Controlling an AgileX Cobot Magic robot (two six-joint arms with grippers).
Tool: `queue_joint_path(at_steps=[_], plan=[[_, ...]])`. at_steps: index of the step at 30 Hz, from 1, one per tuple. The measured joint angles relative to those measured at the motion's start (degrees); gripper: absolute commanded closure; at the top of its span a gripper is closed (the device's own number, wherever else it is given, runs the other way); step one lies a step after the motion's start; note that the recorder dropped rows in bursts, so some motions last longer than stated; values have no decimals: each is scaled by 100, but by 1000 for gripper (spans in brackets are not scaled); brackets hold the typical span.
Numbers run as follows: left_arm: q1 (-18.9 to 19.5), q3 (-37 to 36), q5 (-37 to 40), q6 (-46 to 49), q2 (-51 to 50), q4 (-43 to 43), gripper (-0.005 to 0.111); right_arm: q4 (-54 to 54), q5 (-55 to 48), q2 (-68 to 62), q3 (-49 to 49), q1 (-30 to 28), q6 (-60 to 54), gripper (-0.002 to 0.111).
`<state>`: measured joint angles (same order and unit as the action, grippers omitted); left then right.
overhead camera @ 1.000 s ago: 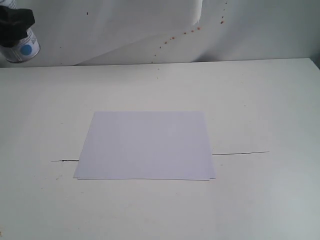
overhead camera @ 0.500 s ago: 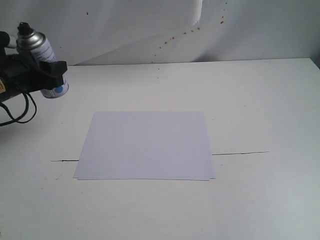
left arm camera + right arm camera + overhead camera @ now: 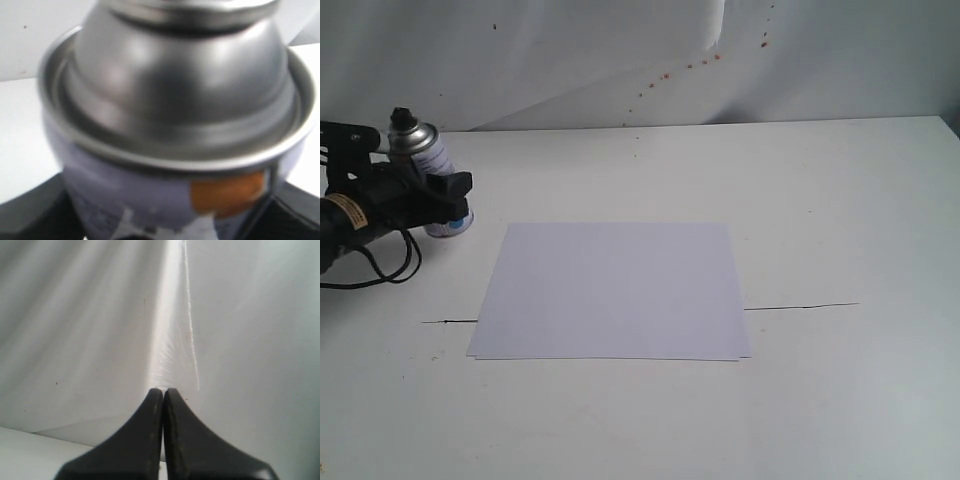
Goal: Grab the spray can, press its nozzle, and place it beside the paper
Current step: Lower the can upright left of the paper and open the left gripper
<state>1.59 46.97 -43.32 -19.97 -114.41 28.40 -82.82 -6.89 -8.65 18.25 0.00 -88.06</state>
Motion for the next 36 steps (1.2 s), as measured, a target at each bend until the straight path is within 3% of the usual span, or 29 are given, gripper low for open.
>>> queue_joint_path(at_steps=[15,36], plan=[[0,136,-22,374,-369,-256,107,0,0,0,0,0,0,108],[0,175,-1015,797,-979,-604,107,0,22,0,0,0,0,108]])
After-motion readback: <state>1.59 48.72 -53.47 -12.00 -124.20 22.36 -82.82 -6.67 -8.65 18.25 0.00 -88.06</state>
